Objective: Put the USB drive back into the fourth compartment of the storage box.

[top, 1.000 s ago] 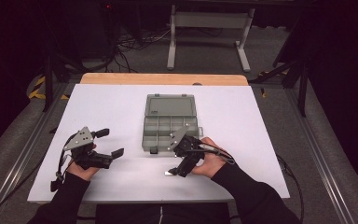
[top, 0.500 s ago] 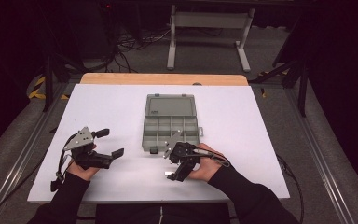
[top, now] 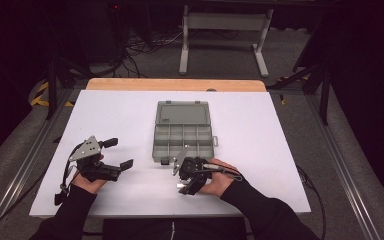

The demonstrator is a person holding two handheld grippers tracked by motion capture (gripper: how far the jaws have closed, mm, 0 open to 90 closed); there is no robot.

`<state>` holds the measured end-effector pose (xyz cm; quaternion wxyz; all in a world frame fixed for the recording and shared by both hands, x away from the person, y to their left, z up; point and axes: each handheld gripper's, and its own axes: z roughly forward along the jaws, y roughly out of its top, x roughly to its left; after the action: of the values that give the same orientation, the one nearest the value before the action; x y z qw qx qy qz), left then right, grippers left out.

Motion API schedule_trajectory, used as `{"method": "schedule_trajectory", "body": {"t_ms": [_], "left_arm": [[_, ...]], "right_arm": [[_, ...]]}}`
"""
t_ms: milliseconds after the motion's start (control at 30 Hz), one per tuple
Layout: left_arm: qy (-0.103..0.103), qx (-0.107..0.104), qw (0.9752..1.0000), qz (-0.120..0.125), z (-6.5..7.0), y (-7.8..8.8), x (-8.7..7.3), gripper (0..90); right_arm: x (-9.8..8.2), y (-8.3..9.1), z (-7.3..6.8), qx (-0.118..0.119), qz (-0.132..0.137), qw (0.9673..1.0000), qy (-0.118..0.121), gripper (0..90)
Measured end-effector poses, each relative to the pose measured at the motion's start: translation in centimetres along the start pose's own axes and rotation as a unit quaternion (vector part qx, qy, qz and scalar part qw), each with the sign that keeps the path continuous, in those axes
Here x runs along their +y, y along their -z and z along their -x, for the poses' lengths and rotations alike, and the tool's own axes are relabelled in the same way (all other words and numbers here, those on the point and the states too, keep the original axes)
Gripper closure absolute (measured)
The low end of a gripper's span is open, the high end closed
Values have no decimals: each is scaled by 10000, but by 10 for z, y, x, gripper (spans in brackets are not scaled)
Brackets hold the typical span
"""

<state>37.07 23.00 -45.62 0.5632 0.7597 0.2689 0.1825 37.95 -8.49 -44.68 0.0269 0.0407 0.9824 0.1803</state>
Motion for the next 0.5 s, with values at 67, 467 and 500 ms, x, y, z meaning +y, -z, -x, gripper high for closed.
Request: {"method": "schedule_trajectory", "body": {"t_ms": [67,467,500], "left_arm": [[5,-4,10000,0,0,0,0,31],[-27,-6,10000,-4,0,0,0,31],[-18,-6,10000,-2,0,0,0,32]], "right_arm": [[0,-2,0,5,-32,10000,40,582],[2,-4,-4,-34,-165,9997,197,786],[2,-4,-4,-33,-147,9998,164,787]]}}
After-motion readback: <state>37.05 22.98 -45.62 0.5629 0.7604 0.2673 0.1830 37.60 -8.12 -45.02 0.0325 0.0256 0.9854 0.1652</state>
